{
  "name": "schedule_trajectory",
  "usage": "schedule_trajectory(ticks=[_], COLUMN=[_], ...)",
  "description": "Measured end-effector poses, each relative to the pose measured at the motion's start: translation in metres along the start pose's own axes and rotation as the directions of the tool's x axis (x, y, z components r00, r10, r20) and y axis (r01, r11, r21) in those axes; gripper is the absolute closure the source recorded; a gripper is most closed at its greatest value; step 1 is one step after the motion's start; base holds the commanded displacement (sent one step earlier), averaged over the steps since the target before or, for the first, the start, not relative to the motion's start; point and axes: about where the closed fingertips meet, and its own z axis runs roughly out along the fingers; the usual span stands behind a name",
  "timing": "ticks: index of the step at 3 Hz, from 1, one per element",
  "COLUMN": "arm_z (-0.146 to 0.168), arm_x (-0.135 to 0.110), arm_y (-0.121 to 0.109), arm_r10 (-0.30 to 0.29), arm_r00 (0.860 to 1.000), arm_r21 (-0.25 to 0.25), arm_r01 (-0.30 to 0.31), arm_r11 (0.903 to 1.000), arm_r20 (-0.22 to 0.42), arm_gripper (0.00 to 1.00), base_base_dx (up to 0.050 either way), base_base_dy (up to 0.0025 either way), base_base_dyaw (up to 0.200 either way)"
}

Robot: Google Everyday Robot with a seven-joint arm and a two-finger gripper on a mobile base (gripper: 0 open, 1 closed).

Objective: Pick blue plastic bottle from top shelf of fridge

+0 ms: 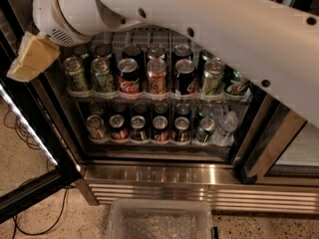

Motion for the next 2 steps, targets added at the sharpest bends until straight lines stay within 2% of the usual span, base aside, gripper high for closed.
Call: schedule_trajectory(ticks=[1, 2], arm_z=[0.0, 0.0055], arm_x=[0.0, 0.0042], arm_y=[0.0, -0.0078], arm_r10=[0.0, 0.044], arm_r00=[1.0, 0.999], arm_r21=[0.0, 0.069], arm_r01=[0.0, -0.044], arm_r11=[1.0, 0.9967], arm_r20=[0.0, 0.005], arm_gripper=[0.0, 0.0], base_base_dx=[0.0, 0.0], base_base_dy=[0.0, 0.0], base_base_dyaw=[0.0, 0.0])
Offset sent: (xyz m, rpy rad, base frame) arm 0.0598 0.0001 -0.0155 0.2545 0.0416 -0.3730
